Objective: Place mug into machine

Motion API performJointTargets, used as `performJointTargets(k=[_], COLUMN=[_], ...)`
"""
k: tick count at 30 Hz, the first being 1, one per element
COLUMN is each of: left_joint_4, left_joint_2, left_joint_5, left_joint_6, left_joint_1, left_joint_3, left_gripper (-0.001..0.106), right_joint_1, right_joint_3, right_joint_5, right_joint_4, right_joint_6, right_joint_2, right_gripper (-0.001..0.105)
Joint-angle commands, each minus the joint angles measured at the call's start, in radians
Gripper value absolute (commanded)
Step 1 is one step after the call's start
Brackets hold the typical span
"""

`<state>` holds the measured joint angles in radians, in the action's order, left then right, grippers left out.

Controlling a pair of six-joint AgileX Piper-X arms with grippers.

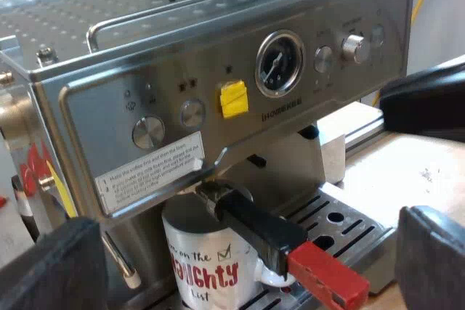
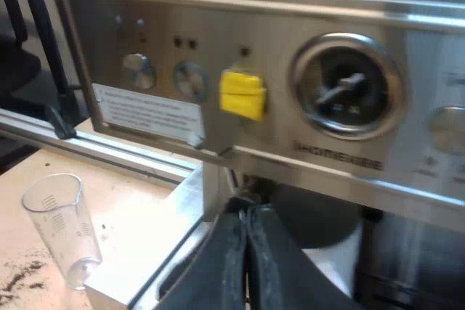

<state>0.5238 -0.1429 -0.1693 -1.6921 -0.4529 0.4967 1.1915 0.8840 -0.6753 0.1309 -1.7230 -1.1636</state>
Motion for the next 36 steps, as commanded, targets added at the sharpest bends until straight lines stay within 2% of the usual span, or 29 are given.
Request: performJointTargets(k=[1, 8, 21, 36], left_joint_4=[-0.002, 0.047, 0.086, 0.086], left_joint_2=[0.001, 0.003, 0.003, 0.003], left_joint_5=[-0.004, 0.001, 0.001, 0.001], left_joint_6=[-0.011, -0.011, -0.011, -0.011], left_joint_1=[-0.004, -0.004, -0.004, -0.004], left_joint_3=[0.02, 0.049, 0.055, 0.055], left_gripper=[0.081, 0.081, 0.081, 0.081], right_joint_1=[-0.002, -0.002, -0.027, -0.135], right_joint_3=[0.052, 0.136, 0.208, 0.231], right_joint_5=[-0.005, -0.054, -0.092, 0.023], right_joint_4=[0.0, 0.002, 0.031, 0.06], right_joint_6=[0.008, 0.019, -0.008, -0.008], right_joint_2=[-0.046, -0.137, -0.24, -0.298], right_gripper=[0.0, 0.0, 0.0, 0.0])
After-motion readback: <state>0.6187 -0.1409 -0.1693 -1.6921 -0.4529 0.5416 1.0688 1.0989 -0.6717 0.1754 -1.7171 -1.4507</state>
